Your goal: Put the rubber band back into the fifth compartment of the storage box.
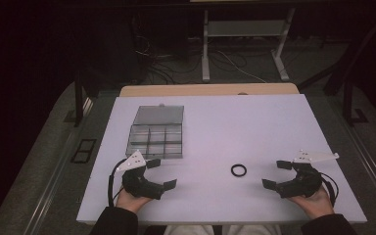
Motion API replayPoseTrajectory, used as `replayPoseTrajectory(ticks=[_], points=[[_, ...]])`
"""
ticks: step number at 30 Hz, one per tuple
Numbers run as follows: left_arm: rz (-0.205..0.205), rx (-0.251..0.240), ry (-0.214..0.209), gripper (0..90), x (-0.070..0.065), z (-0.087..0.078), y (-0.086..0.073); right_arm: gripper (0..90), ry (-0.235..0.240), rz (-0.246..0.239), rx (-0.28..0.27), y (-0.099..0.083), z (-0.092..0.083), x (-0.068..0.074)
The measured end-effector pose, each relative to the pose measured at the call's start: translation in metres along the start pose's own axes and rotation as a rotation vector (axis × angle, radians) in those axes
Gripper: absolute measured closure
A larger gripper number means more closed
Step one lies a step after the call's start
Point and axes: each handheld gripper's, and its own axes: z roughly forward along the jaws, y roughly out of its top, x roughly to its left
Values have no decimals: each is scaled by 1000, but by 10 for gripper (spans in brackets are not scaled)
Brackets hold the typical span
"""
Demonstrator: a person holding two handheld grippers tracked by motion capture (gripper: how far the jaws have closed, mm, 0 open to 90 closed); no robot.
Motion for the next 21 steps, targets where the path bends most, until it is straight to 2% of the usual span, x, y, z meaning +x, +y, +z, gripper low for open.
replayPoseTrajectory(ticks=[21], points=[[1, 3, 1, 0, -1, 1, -2, 5, 10, -10, 24, -1, 3, 0]])
